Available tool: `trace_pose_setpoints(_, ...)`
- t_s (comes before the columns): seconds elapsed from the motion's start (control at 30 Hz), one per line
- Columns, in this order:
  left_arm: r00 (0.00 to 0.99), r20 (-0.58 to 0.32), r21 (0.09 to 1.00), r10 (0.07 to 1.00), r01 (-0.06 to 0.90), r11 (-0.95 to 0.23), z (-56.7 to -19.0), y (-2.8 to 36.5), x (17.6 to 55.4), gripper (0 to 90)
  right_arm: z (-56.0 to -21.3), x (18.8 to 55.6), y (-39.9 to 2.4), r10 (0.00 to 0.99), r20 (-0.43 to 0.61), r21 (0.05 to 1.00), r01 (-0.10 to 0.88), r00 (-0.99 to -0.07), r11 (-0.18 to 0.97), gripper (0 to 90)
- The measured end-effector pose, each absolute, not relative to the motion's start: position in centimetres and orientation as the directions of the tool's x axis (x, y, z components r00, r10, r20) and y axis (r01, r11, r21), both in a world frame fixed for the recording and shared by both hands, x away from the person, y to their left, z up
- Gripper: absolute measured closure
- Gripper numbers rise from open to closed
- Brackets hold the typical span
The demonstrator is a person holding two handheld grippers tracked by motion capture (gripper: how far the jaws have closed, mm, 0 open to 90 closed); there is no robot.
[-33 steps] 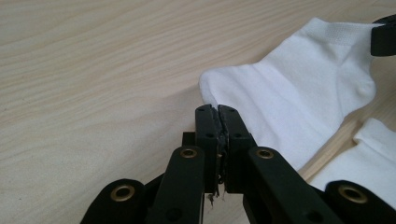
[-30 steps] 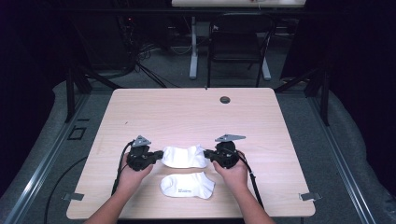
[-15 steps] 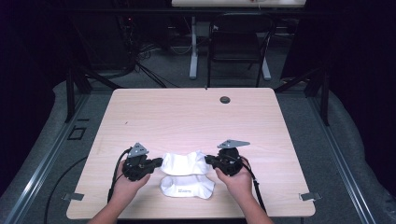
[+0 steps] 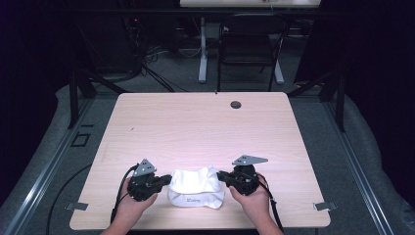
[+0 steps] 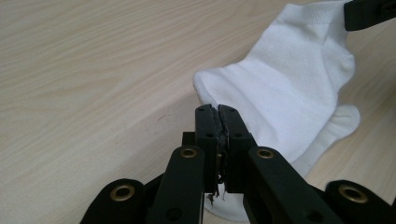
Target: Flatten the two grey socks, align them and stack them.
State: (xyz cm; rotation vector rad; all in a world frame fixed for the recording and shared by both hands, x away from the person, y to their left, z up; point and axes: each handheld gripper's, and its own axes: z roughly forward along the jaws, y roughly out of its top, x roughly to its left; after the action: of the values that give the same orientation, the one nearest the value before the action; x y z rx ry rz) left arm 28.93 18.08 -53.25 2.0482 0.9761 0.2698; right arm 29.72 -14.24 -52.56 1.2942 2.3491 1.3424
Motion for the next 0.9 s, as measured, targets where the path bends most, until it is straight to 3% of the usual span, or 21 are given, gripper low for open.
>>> trace_pose_setpoints(0.4, 0.695, -0.133, 0.754, 0.707, 0.533, -0.383, -53.6, 17.8, 27.0, 87.8, -52.6, 27.3, -14.7, 0.734, 0.255, 0.749, 0.609, -0.629, 0.262, 86.8)
trace_pose_setpoints(0.9, 0.692, -0.116, 0.723, 0.712, 0.550, -0.417, -55.4, 17.5, 27.6, 87.7, -54.3, 27.3, -14.5, 0.740, 0.251, 0.720, 0.631, -0.624, 0.287, 86.8)
